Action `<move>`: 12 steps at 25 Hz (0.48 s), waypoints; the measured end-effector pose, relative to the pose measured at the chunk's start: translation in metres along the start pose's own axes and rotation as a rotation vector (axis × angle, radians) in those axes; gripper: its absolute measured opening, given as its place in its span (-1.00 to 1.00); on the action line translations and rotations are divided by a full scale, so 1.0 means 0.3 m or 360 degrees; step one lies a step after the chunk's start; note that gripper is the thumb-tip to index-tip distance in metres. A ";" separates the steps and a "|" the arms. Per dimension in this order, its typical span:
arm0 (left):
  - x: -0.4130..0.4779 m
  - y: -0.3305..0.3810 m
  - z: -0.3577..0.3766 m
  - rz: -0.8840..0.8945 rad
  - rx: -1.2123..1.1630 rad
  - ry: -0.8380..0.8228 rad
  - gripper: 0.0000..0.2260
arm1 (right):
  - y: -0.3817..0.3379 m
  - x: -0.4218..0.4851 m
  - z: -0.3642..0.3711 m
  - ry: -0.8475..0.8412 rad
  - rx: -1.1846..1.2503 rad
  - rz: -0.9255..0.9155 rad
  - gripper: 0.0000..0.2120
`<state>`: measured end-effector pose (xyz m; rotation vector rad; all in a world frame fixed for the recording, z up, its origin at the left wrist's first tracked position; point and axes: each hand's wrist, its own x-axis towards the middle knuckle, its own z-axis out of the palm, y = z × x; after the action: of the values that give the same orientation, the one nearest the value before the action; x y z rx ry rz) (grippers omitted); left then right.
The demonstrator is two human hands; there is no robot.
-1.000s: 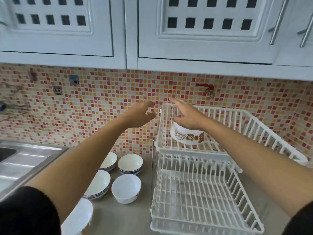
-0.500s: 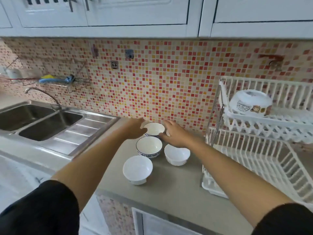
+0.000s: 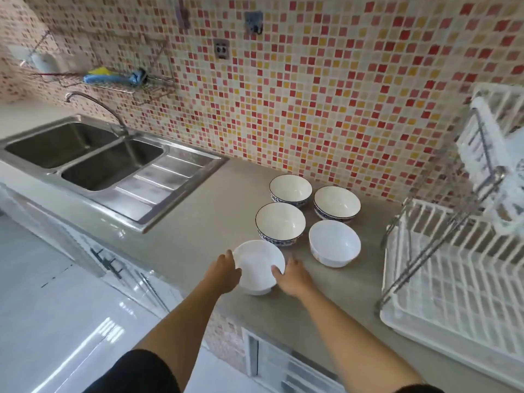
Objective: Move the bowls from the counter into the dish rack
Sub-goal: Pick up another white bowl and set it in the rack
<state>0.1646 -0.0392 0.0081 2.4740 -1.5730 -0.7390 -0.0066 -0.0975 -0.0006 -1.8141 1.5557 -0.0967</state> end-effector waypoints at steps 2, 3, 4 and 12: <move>0.031 -0.001 0.027 -0.0036 -0.0009 -0.0069 -0.43 | 0.013 0.047 0.045 -0.0122 0.0044 0.0059 -0.39; 0.047 0.005 0.038 -0.0044 0.0014 -0.0104 -0.38 | 0.015 0.065 0.053 -0.0178 0.0051 0.0052 -0.40; 0.060 0.010 0.045 -0.0051 0.0053 -0.0123 -0.36 | 0.016 0.081 0.054 -0.0226 0.0057 0.0038 -0.42; 0.081 0.005 0.024 0.0059 0.0181 0.0045 -0.60 | 0.039 0.087 -0.048 -0.0434 0.0027 -0.0223 -0.47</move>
<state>0.1683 -0.0600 -0.0059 2.5136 -1.6911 -0.6225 -0.0165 -0.1273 -0.0067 -1.8362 1.2349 0.0689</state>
